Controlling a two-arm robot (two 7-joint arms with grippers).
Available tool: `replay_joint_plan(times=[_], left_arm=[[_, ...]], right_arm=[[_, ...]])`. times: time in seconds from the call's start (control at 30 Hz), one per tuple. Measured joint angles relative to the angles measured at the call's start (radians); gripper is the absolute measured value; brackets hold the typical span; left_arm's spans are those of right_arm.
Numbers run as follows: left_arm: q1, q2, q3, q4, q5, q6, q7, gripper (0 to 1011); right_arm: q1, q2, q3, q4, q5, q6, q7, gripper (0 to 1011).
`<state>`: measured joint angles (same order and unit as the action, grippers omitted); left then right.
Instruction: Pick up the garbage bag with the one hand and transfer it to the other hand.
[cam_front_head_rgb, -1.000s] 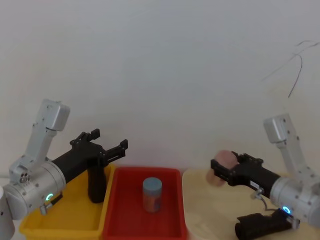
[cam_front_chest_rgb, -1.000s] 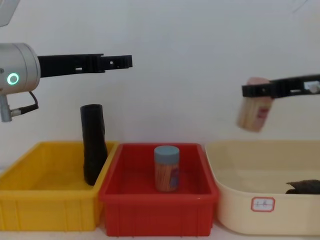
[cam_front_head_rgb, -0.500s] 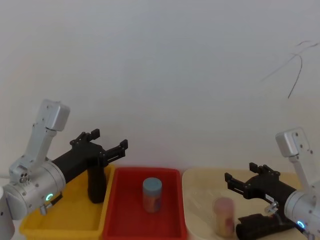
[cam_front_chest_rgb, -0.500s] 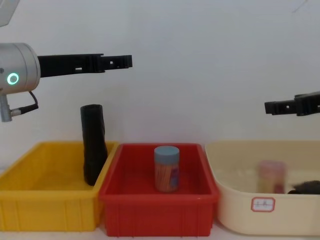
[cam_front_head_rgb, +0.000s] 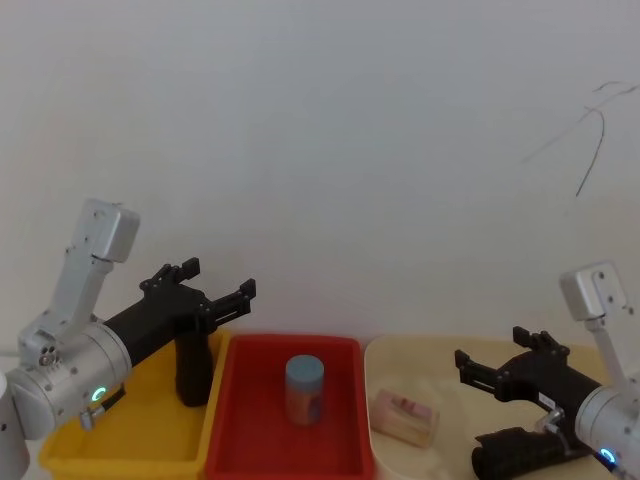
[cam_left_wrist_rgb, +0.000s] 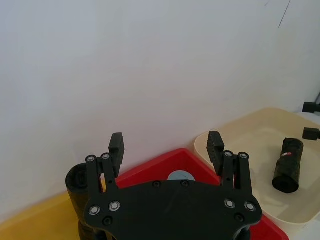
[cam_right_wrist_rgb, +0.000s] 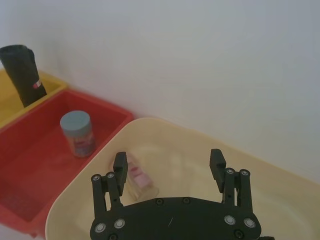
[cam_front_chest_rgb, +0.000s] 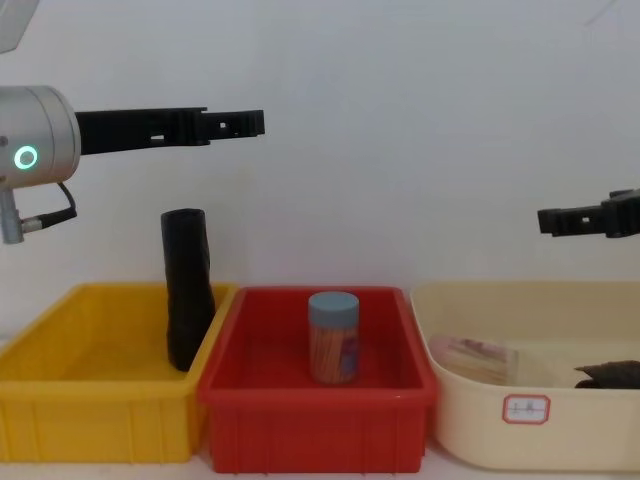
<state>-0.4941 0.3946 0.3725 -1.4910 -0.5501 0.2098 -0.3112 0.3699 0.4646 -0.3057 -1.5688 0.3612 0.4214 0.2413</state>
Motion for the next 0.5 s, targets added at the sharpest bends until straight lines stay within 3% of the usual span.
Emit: replay_joint_plan(times=[0.5], left_arm=[[0.000,0.000,0.000,0.000,0.000,0.000,0.000,1001]], right_arm=[[-0.055,-0.048,0.034,-0.026,-0.043,-0.157,-0.083,1000]])
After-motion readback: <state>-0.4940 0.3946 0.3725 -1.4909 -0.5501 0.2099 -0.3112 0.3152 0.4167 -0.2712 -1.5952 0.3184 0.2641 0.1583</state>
